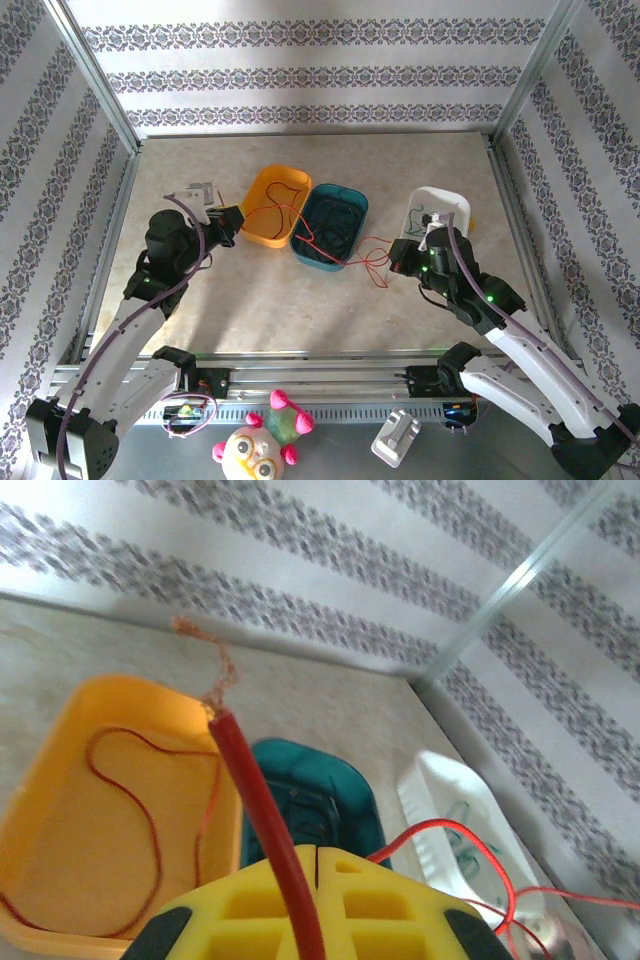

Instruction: Untangle the cables

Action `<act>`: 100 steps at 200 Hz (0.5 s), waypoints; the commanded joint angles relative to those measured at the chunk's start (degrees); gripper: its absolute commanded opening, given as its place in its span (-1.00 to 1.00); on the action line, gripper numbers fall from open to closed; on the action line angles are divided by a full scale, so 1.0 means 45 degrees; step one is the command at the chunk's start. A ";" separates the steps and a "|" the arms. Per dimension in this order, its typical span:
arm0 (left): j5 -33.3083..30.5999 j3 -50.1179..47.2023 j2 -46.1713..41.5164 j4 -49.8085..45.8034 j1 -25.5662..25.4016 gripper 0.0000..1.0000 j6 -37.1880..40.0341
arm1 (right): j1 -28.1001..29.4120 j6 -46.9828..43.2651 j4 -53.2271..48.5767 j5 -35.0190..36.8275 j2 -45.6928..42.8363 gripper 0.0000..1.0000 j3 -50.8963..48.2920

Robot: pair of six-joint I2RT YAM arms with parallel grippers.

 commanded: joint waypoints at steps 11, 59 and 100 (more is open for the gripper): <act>-0.0863 0.0547 -0.0698 -0.0003 -0.0129 -1.00 -0.0007 | -0.0822 0.2318 -0.0804 0.0374 -0.0851 -0.82 -0.1562; 0.2687 0.1122 -0.0247 -0.0055 -0.0135 -1.00 0.0521 | -0.0834 0.3762 -0.0725 -0.0443 -0.2113 0.05 -0.3754; 0.3062 0.1206 -0.0203 -0.0519 -0.0133 -1.00 0.0837 | -0.0829 0.3597 -0.0374 -0.0698 -0.1828 0.16 -0.4078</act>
